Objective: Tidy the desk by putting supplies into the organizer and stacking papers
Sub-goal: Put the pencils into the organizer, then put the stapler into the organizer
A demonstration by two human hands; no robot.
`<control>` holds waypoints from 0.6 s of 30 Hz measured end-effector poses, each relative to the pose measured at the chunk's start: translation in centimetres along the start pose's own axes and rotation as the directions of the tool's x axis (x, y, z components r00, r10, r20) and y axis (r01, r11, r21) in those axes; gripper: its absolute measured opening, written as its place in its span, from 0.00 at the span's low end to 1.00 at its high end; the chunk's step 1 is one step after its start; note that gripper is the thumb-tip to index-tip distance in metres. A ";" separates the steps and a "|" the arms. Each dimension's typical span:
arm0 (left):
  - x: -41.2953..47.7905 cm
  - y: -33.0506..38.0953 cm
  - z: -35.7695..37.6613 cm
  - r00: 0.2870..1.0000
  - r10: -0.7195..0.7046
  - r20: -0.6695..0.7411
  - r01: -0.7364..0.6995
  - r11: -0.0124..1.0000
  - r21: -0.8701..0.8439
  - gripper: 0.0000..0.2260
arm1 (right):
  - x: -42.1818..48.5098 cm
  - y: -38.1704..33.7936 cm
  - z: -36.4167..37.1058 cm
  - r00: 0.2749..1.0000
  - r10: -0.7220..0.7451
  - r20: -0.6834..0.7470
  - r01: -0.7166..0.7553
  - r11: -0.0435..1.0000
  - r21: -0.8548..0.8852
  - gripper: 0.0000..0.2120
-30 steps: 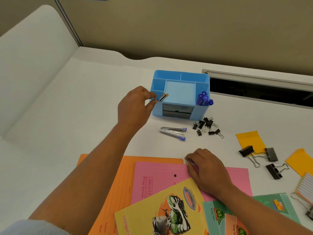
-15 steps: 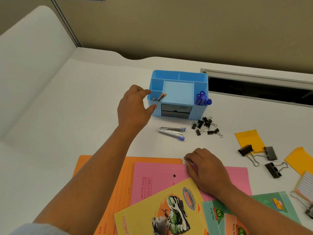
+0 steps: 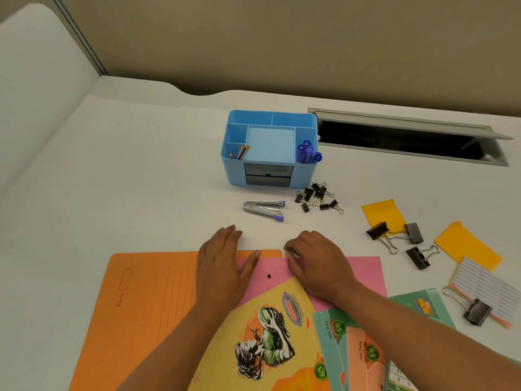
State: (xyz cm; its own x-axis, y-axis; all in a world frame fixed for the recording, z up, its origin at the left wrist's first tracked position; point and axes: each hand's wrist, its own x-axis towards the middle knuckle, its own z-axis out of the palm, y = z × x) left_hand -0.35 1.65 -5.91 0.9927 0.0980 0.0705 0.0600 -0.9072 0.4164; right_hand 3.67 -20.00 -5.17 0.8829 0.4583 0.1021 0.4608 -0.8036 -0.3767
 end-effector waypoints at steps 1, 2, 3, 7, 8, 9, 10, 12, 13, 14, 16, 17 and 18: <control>-0.2 -0.1 0.2 1.000 0.004 0.017 -0.005 1.000 0.025 0.29 | 0.0 0.0 -0.1 1.000 -0.001 0.003 0.001 1.000 0.000 0.11; -0.4 -0.3 0.4 1.000 0.011 0.025 -0.012 0.999 0.048 0.30 | 0.0 -0.1 -0.2 1.000 0.000 0.008 0.000 1.000 0.000 0.11; -0.5 -0.3 0.6 1.000 0.018 0.025 -0.019 0.998 0.067 0.30 | 0.0 -0.1 -0.3 1.000 0.003 0.019 -0.003 1.000 0.002 0.11; -0.6 -0.2 0.8 1.000 0.021 0.006 -0.021 0.996 0.089 0.30 | 0.3 0.0 -0.9 0.995 0.045 0.090 -0.050 0.998 0.050 0.12; -0.6 -0.2 0.8 1.000 0.020 0.005 -0.020 0.996 0.092 0.30 | 0.3 0.1 -1.1 0.992 0.067 0.105 -0.076 0.994 0.079 0.12; -0.5 -0.2 0.8 1.000 0.020 0.005 -0.020 0.995 0.095 0.29 | 0.3 0.3 -1.4 0.989 0.092 0.116 -0.104 0.989 0.106 0.13; -0.5 -0.2 0.8 1.000 0.020 0.005 -0.020 0.995 0.098 0.29 | 0.3 0.6 -1.7 0.986 0.116 0.121 -0.131 0.983 0.125 0.13; -0.5 -0.1 0.8 1.000 0.014 0.004 -0.015 0.995 0.097 0.29 | 0.3 1.3 -2.4 0.980 0.160 0.118 -0.175 0.976 0.132 0.13; -0.6 -0.1 0.8 1.000 0.010 0.003 -0.010 0.995 0.096 0.29 | 0.4 1.7 -2.8 0.977 0.182 0.114 -0.195 0.973 0.124 0.13; -0.6 0.0 0.8 1.000 0.006 0.003 -0.007 0.995 0.097 0.29 | 0.5 2.1 -3.2 0.973 0.205 0.110 -0.217 0.970 0.112 0.13; -0.6 0.0 0.9 1.000 0.002 0.003 -0.002 0.995 0.098 0.29 | 0.8 2.9 -4.0 0.963 0.249 0.098 -0.258 0.961 0.095 0.13; -0.6 0.0 0.9 1.000 0.001 0.001 -0.001 0.995 0.098 0.29 | 1.1 3.2 -4.2 0.960 0.264 0.092 -0.273 0.958 0.091 0.13; -0.6 0.0 0.8 1.000 0.000 -0.002 0.000 0.995 0.098 0.29 | 1.4 3.3 -4.5 0.958 0.271 0.091 -0.279 0.956 0.089 0.14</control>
State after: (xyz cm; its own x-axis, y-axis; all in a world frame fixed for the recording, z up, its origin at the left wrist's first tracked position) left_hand -0.87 1.29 -6.73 0.9925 0.0987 0.0725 0.0699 -0.9428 0.3259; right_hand 6.84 -23.71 -2.17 0.9629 0.2554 -0.0878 0.1858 -0.8625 -0.4707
